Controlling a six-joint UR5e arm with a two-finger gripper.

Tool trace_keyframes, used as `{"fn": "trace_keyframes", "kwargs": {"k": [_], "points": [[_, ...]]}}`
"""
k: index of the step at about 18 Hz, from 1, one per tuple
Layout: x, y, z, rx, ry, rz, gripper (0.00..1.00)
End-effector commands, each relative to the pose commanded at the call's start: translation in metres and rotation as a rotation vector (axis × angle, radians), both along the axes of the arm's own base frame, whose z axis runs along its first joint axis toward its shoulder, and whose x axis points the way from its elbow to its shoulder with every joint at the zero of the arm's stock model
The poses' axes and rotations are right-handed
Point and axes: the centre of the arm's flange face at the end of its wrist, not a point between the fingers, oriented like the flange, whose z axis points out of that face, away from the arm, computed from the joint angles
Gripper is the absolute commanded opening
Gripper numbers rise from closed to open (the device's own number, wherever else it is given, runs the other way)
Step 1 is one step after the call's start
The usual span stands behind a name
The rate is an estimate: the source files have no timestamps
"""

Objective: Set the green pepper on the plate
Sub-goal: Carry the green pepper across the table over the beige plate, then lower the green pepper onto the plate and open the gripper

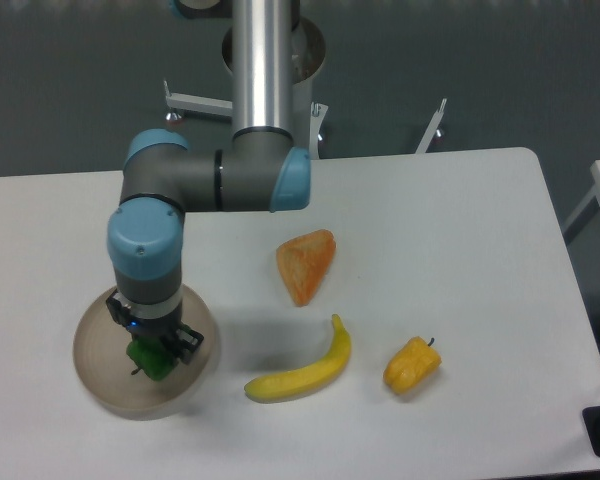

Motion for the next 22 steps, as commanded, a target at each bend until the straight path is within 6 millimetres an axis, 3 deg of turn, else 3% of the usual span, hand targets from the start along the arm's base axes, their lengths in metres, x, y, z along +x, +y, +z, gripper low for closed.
{"fn": "trace_keyframes", "kwargs": {"k": [8, 19, 20, 22], "points": [[0.007, -0.007, -0.022, -0.037, 0.000, -0.004, 0.54], [0.011, -0.013, -0.026, -0.017, 0.000, -0.006, 0.55], [0.011, -0.013, -0.026, -0.017, 0.002, -0.006, 0.57], [0.011, -0.013, -0.024, -0.016, 0.004, -0.007, 0.74]]}}
